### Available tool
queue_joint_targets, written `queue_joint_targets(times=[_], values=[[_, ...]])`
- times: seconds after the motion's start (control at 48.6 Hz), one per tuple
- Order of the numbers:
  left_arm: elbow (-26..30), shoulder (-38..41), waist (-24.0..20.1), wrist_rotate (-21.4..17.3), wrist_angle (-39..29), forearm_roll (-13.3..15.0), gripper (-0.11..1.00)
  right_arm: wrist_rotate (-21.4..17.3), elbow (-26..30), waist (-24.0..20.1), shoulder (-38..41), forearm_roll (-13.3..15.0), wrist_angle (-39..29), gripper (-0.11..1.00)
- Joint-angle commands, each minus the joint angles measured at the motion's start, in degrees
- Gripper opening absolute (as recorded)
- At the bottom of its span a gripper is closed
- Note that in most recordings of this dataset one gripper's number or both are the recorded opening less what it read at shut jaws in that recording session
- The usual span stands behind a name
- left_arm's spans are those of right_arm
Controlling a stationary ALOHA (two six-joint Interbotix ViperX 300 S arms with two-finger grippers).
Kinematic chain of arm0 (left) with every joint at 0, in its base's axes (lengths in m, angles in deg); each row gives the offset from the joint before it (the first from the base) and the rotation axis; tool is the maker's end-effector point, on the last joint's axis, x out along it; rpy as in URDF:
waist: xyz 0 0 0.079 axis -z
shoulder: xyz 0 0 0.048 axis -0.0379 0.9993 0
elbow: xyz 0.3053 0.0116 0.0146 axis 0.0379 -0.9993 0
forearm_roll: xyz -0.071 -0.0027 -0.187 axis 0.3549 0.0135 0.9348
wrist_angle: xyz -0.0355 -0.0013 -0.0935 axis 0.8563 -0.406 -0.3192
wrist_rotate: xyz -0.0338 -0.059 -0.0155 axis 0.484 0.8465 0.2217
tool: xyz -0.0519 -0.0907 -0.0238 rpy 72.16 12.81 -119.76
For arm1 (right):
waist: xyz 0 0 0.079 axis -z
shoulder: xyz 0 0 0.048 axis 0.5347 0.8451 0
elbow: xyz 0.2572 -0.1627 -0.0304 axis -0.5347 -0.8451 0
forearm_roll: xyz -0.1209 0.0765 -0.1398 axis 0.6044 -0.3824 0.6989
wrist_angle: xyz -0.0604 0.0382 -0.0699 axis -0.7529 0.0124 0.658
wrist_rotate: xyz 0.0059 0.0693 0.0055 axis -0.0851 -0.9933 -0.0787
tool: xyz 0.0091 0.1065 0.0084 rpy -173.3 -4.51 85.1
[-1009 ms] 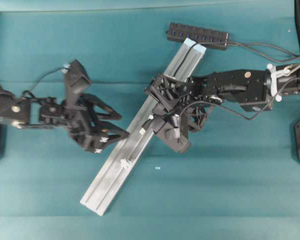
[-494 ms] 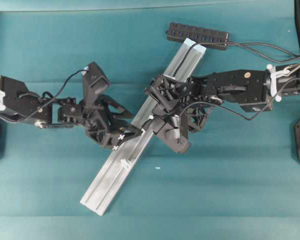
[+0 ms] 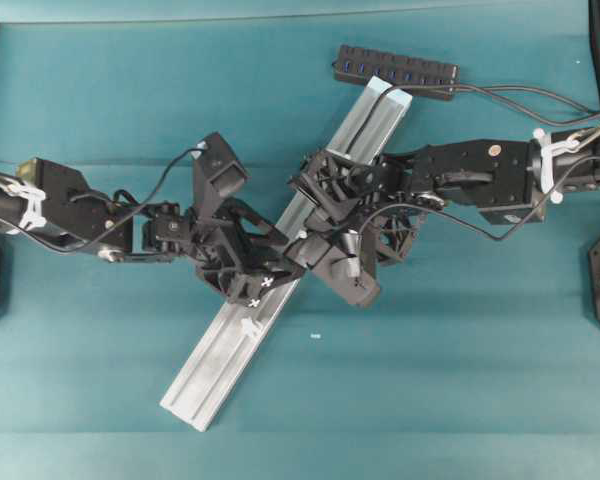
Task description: Pass the USB cable through three rings with both arms.
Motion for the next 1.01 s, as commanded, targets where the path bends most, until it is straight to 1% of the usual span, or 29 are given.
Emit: queue_joint_targets(times=[0.0, 0.165, 0.288, 0.329, 0.494, 0.556, 0.638, 0.988], values=[[0.5, -0.2, -0.1, 0.0, 0.4, -0.2, 0.85, -0.7, 0.5, -0.4, 0.1, -0.1, 0.4, 0.1], [1.0, 0.4, -0.8, -0.2, 0.5, -0.2, 0.79, -0.7, 0.5, -0.4, 0.2, -0.2, 0.3, 0.1], [1.4, 0.7, -0.9, -0.4, 0.1, -0.2, 0.67, -0.7, 0.5, -0.4, 0.2, -0.1, 0.4, 0.1], [1.5, 0.7, -0.8, -0.5, 0.0, -0.2, 0.6, -0.7, 0.5, -0.4, 0.2, -0.1, 0.4, 0.1], [1.8, 0.9, -0.7, -0.5, -0.1, -0.2, 0.23, -0.7, 0.5, -0.4, 0.2, -0.1, 0.4, 0.1], [1.8, 0.9, -0.5, -0.5, -0.8, -0.2, 0.15, -0.7, 0.5, -0.4, 0.2, -0.1, 0.4, 0.1], [1.8, 0.9, -0.2, -0.5, -1.8, -0.2, 0.15, -0.7, 0.5, -0.4, 0.2, -0.1, 0.4, 0.1], [2.1, 0.9, -0.1, -0.5, -1.8, -0.2, 0.14, -1.0, 0.6, 0.0, 0.2, -0.1, 0.4, 0.1]])
